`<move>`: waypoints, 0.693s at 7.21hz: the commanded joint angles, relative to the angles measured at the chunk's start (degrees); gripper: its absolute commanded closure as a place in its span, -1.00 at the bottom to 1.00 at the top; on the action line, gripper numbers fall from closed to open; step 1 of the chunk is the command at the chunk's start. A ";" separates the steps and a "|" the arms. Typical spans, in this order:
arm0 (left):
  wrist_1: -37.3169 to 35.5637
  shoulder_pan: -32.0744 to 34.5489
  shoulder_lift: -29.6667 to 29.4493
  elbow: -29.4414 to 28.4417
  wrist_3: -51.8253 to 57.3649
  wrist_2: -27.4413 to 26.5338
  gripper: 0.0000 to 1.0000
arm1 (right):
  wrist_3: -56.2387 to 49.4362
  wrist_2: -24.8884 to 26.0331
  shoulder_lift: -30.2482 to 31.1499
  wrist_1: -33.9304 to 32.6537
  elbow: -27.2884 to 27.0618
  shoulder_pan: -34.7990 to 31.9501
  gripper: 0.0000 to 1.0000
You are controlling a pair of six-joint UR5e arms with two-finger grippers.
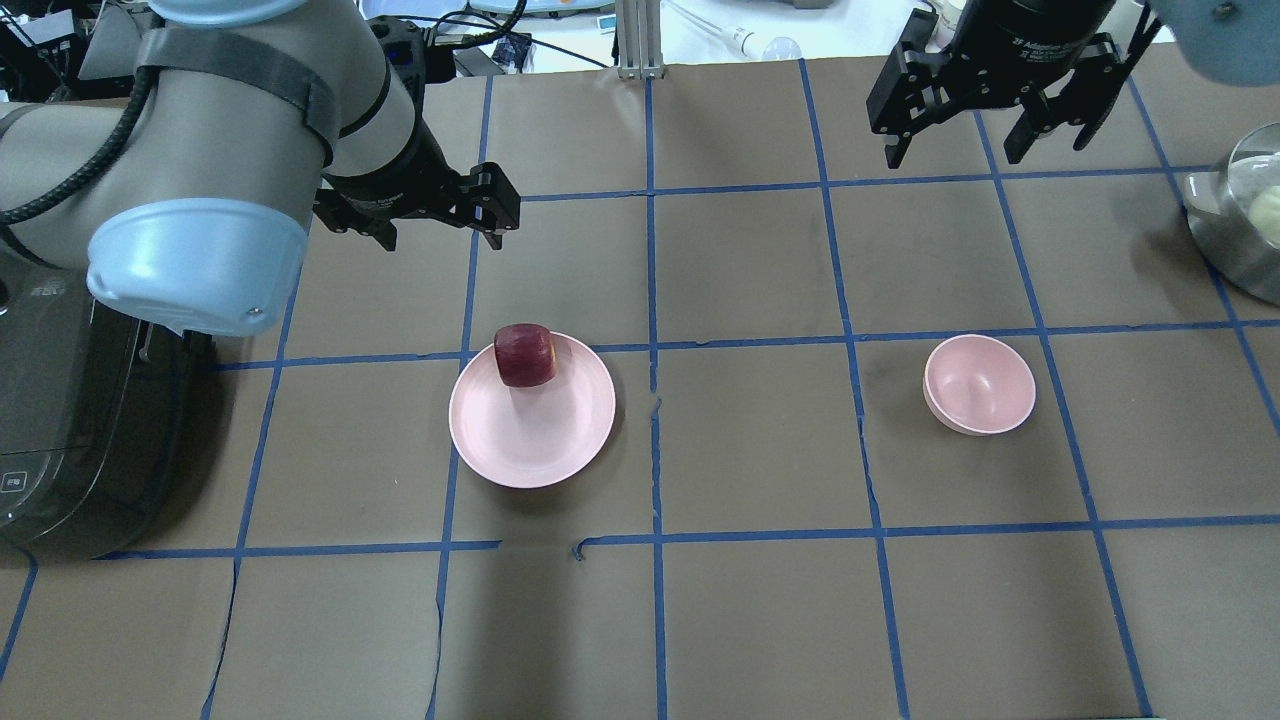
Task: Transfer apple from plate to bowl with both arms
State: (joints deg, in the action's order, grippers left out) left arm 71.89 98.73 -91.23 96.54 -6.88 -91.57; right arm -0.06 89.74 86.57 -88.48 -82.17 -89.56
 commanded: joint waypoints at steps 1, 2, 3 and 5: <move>-0.08 -0.12 -0.35 -0.04 -0.06 0.07 -1.00 | 0.06 0.00 0.09 0.06 -0.01 0.00 -1.00; -0.09 -0.12 -0.44 -0.04 -0.06 0.25 -1.00 | 0.06 -0.09 0.09 0.06 -0.01 0.09 -1.00; -0.09 -0.03 -0.09 -0.04 -0.06 0.25 -1.00 | 0.06 -0.52 0.09 0.06 -0.27 0.09 -1.00; 2.61 -0.38 0.09 -1.00 0.03 0.16 -1.00 | 0.06 -0.62 0.09 0.06 -0.27 0.09 -1.00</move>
State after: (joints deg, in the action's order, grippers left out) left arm 72.51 98.63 -91.23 96.18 -6.92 -91.42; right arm 0.00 89.21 86.66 -88.42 -82.40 -89.48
